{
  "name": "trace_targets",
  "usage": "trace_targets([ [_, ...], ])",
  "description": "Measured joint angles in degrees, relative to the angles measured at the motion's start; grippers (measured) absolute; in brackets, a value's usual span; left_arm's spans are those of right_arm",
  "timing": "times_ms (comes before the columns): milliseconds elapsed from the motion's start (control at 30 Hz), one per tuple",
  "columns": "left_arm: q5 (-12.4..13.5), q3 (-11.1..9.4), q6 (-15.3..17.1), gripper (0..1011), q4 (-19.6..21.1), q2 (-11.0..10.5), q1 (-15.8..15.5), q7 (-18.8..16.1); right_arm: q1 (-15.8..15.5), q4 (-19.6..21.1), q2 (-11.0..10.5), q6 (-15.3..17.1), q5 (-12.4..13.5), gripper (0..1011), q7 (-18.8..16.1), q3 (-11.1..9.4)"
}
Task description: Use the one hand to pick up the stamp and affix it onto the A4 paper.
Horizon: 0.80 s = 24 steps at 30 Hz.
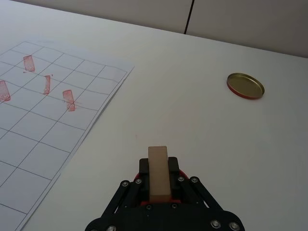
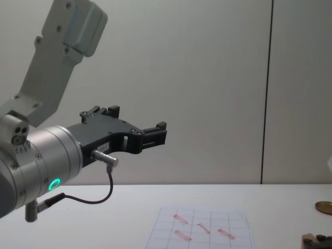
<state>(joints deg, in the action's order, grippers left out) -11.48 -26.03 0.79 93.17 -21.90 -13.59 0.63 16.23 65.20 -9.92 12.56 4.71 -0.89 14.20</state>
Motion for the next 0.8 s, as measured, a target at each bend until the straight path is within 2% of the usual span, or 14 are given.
trace_targets([
  [367, 0.0, 0.0, 0.0, 993, 0.0, 0.0, 0.0, 0.0, 0.11, 0.06, 0.11, -0.35, 0.54, 216, 0.27, -0.32],
  [800, 0.0, 0.0, 0.0, 993, 0.0, 0.0, 0.0, 0.0, -0.57, 4.56, 0.01, -3.72, 0.57, 216, 0.54, -0.56],
])
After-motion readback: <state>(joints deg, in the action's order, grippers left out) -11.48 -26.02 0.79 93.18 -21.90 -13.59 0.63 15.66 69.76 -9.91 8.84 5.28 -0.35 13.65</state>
